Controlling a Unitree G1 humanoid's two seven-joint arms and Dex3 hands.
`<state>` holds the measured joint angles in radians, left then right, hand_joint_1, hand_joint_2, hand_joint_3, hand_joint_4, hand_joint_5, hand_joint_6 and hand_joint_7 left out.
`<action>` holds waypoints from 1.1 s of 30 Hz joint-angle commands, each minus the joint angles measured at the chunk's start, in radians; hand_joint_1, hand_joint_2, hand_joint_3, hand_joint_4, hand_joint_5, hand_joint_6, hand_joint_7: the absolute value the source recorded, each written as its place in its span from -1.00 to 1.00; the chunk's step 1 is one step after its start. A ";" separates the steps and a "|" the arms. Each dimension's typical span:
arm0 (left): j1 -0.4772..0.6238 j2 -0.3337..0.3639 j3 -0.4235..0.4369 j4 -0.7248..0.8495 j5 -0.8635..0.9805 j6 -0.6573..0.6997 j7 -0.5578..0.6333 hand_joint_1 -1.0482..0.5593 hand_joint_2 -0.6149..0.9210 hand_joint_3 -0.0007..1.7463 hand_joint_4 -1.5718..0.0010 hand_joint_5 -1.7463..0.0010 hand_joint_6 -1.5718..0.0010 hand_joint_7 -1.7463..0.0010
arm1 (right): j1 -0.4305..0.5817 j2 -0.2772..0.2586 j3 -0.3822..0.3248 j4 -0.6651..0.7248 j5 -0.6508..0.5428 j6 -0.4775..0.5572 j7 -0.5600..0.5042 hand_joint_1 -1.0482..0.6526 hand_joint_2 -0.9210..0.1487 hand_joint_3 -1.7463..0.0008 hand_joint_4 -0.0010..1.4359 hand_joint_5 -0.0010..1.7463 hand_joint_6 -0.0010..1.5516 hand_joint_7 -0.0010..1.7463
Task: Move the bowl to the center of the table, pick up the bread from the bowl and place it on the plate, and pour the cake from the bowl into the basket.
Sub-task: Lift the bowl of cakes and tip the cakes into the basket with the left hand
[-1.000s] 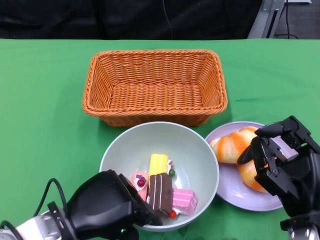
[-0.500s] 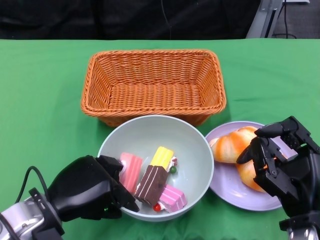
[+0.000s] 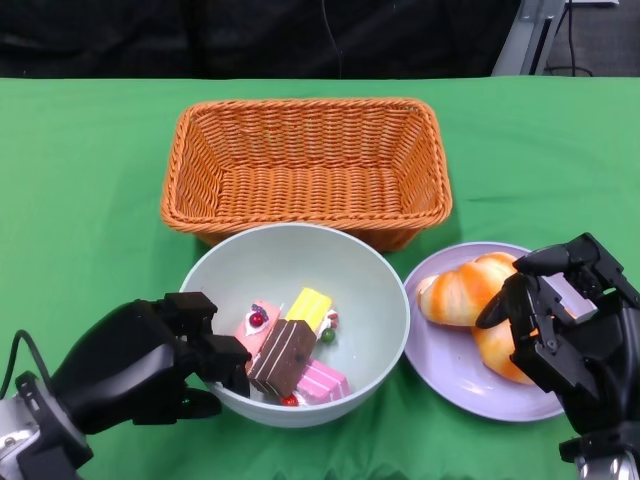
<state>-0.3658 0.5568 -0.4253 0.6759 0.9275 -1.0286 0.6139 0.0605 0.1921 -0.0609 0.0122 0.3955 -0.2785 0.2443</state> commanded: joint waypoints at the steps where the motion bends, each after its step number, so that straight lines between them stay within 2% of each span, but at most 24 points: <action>1: -0.039 0.029 0.006 0.038 0.028 -0.043 0.107 0.30 1.00 -0.81 0.07 -0.77 0.06 -0.52 | 0.006 0.007 -0.011 -0.002 -0.008 -0.006 -0.027 0.17 -0.56 -0.01 0.02 0.90 -0.04 0.32; 3: -0.050 0.030 0.001 0.054 0.048 -0.065 0.148 0.30 0.97 -0.74 0.08 -0.79 0.07 -0.55 | 0.006 0.005 -0.011 -0.001 -0.020 -0.006 -0.040 0.16 -0.56 -0.01 0.01 0.90 -0.06 0.35; 5: -0.057 0.031 -0.005 0.061 0.068 -0.076 0.182 0.31 0.80 -0.43 0.09 -0.81 0.07 -0.57 | 0.004 0.004 -0.012 0.003 -0.024 -0.007 -0.043 0.15 -0.55 0.00 0.00 0.90 -0.09 0.38; 7: -0.062 0.036 -0.010 0.065 0.080 -0.084 0.200 0.29 0.71 -0.26 0.09 -0.80 0.05 -0.53 | 0.004 0.008 -0.014 0.009 -0.035 -0.013 -0.056 0.14 -0.54 0.01 -0.01 0.91 -0.10 0.40; 19: -0.062 0.052 -0.014 0.068 0.090 -0.100 0.225 0.31 0.68 -0.18 0.08 -0.84 -0.02 -0.49 | 0.001 0.009 -0.011 0.017 -0.068 -0.032 -0.097 0.15 -0.54 -0.01 -0.01 0.92 -0.11 0.42; 23: -0.044 0.042 0.017 0.067 0.017 -0.165 0.211 0.27 0.67 -0.11 0.06 -0.79 0.00 -0.48 | 0.003 0.010 -0.009 0.012 -0.065 -0.019 -0.103 0.14 -0.53 -0.01 -0.02 0.92 -0.12 0.42; 25: -0.040 0.036 0.032 0.066 -0.054 -0.226 0.177 0.26 0.68 -0.10 0.04 -0.80 0.01 -0.51 | 0.003 0.011 -0.008 0.013 -0.060 -0.015 -0.105 0.15 -0.54 -0.02 -0.03 0.93 -0.12 0.43; 27: -0.031 0.026 0.052 0.053 -0.144 -0.283 0.137 0.26 0.66 -0.07 0.08 -0.93 -0.04 -0.49 | 0.002 0.012 -0.009 0.016 -0.050 -0.009 -0.102 0.15 -0.53 -0.02 -0.04 0.95 -0.13 0.43; 30: -0.025 0.012 0.069 0.043 -0.245 -0.313 0.057 0.25 0.64 0.00 0.09 -0.99 -0.06 -0.48 | 0.000 0.008 -0.010 0.024 -0.040 -0.007 -0.092 0.15 -0.54 -0.03 -0.07 0.96 -0.16 0.44; 33: -0.033 -0.003 0.065 0.036 -0.392 -0.323 -0.060 0.29 0.67 0.02 0.07 -0.99 0.03 -0.60 | -0.006 0.005 -0.013 0.041 -0.036 -0.012 -0.084 0.19 -0.56 -0.05 -0.09 0.94 -0.17 0.44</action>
<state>-0.3938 0.5569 -0.3746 0.7271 0.6026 -1.3355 0.5875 0.0597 0.1993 -0.0627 0.0427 0.3522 -0.2872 0.1564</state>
